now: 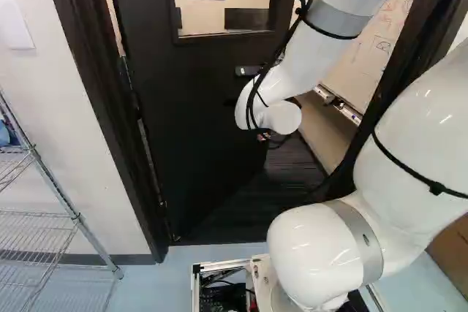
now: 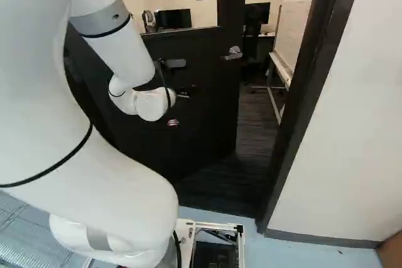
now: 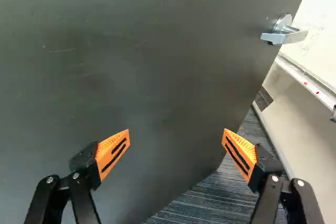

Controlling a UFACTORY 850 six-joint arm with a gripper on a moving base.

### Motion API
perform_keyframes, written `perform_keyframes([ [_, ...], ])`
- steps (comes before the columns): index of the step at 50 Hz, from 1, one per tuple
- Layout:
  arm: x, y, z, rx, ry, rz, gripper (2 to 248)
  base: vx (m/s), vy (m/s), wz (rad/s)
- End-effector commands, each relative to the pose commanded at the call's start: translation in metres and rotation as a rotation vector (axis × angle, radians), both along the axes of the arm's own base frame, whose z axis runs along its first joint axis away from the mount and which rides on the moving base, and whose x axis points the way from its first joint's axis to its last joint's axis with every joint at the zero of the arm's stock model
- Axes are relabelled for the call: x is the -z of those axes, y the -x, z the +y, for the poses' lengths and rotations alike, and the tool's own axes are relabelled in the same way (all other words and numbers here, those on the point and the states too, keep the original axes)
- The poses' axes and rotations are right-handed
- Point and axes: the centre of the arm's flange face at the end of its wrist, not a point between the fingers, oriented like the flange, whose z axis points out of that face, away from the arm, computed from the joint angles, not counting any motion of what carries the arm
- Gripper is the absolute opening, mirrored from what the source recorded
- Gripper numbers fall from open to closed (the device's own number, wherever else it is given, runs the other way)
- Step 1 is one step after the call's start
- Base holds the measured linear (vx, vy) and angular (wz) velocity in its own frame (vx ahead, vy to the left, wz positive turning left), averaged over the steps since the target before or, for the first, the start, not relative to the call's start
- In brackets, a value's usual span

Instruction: Open the door and move inside

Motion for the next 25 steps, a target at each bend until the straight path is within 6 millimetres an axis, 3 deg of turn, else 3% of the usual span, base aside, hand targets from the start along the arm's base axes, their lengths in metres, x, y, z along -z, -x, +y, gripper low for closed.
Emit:
perform_keyframes([
  [14, -0.0002, -0.004, 0.0017, -0.004, 0.0, 0.001, 247, 0.094, 0.045, -0.015],
  [25, -0.0003, -0.007, 0.003, -0.006, 0.0, 0.001, 247, 0.012, 0.007, 0.002],
])
